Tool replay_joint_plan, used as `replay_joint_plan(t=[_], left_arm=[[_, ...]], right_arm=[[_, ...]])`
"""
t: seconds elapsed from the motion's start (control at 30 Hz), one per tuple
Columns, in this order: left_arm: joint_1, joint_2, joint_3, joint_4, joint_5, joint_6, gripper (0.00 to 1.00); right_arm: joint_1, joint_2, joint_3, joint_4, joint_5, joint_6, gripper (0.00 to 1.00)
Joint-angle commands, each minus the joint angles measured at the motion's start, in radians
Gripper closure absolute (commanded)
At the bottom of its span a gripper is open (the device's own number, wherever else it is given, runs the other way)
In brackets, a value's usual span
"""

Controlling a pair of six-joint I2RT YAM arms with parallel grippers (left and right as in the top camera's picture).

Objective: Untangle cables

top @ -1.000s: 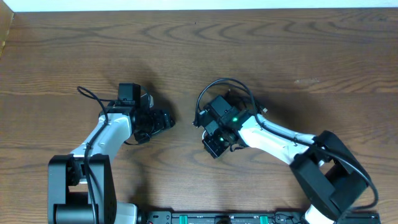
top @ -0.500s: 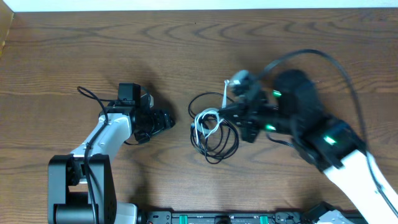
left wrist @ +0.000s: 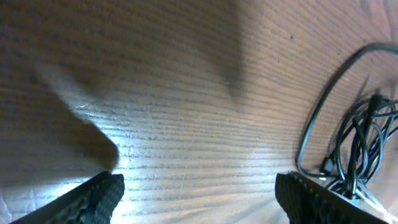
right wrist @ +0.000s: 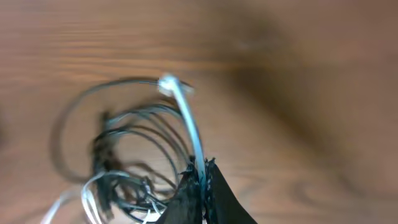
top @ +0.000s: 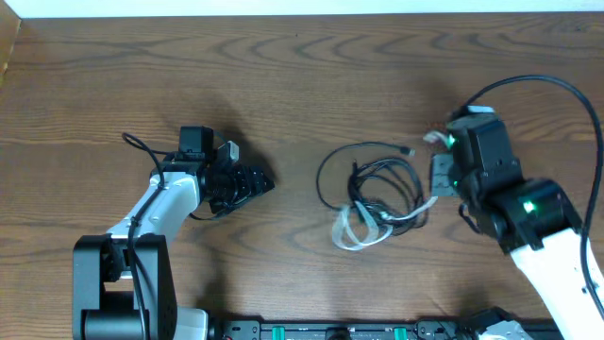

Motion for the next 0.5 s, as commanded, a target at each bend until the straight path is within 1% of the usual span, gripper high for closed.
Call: replay_joint_plan(t=[0.0, 0.07, 0.1, 0.17, 0.2, 0.23, 0.3, 0.37, 0.4, 0.47], left_arm=[[0.002, -0.012, 0.004, -0.006, 0.018, 0.023, 0.15], [0.002, -0.012, 0.004, -0.006, 0.018, 0.023, 0.15], [0.002, -0.012, 0.004, -0.006, 0.018, 0.023, 0.16], [0.002, -0.012, 0.004, -0.006, 0.018, 0.023, 0.16], [0.002, -0.012, 0.004, -0.006, 0.018, 0.023, 0.16], [0.002, -0.012, 0.004, -0.006, 0.018, 0.023, 0.16], [0.002, -0.012, 0.004, -0.006, 0.018, 0.023, 0.16], [0.002, -0.012, 0.004, -0.006, 0.018, 0.023, 0.15], [0.002, -0.012, 0.004, -0.006, 0.018, 0.023, 0.16], [0.002, -0.012, 0.004, -0.006, 0.014, 0.023, 0.16]], right_arm=[[-0.059, 0.064, 0.003, -0.019, 0.085, 0.136, 0.99], [-0.069, 0.103, 0.003, -0.023, 0.043, 0.117, 0.99], [-0.07, 0.118, 0.003, -0.027, 0.054, 0.121, 0.99], [-0.074, 0.147, 0.003, -0.035, 0.087, 0.17, 0.97], [-0.077, 0.158, 0.003, -0.039, 0.091, 0.196, 0.9], [-0.082, 0.171, 0.003, -0.044, 0.087, 0.217, 0.79], [-0.092, 0.193, 0.003, -0.053, 0.056, 0.228, 0.49], [-0.095, 0.194, 0.003, -0.058, 0.025, 0.227, 0.36], [-0.095, 0.19, 0.003, -0.058, 0.01, 0.217, 0.31], [-0.095, 0.167, 0.005, -0.055, -0.053, 0.178, 0.27]])
